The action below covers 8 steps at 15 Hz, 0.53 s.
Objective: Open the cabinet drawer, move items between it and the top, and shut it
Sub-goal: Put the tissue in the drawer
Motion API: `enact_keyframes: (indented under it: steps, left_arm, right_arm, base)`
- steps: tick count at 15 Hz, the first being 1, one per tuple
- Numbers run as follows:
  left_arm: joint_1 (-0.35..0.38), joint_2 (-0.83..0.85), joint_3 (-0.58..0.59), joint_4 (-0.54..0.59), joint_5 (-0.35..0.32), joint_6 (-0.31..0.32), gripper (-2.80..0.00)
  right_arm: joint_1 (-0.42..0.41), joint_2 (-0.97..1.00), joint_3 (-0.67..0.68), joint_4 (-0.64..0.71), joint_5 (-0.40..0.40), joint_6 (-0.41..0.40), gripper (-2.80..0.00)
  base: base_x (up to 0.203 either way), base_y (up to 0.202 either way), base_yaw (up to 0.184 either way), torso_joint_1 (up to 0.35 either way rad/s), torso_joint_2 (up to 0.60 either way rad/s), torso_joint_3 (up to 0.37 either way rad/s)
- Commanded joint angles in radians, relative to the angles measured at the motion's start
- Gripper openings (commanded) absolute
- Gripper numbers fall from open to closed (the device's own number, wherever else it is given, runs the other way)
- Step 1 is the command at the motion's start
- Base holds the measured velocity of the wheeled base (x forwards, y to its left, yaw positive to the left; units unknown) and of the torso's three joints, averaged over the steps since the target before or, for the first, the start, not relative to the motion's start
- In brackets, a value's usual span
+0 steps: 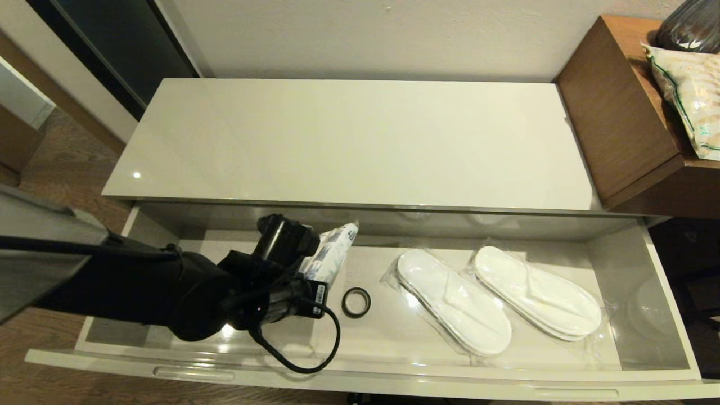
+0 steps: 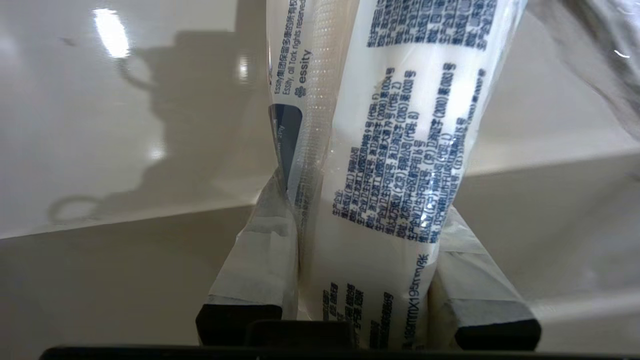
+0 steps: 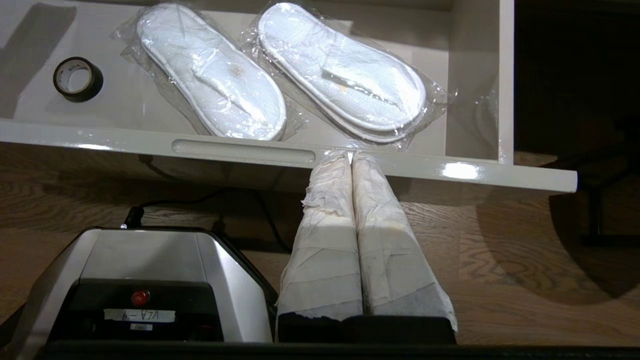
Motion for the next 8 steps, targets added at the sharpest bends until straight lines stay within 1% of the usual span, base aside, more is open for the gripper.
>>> enact_keyframes:
  steps: [1, 2, 3, 8]
  left_arm:
    - [0.009, 0.026, -0.007, 0.0, 0.017, -0.001, -2.8]
    - [0.009, 0.042, -0.007, -0.003, 0.05, 0.0, -2.8]
    - [0.009, 0.056, -0.007, -0.005, 0.077, -0.004, 0.0]
    - [0.009, 0.043, -0.005, -0.006, 0.08, -0.011, 0.0]
  right_arm:
    - [0.0, 0.0, 0.0, 0.001, 0.002, -0.001, -2.8]
    - [0.0, 0.0, 0.0, 0.001, 0.002, -0.001, -2.8]
    - [0.0, 0.0, 0.0, 0.001, 0.002, -0.001, -2.8]
    - [0.0, 0.0, 0.0, 0.001, 0.002, -0.001, -2.8]
  base:
    - [0.0, 0.0, 0.0, 0.0, 0.0, 0.0]
    - [0.0, 0.0, 0.0, 0.0, 0.0, 0.0]
    - [0.0, 0.0, 0.0, 0.0, 0.0, 0.0]
    - [0.0, 0.0, 0.0, 0.0, 0.0, 0.0]
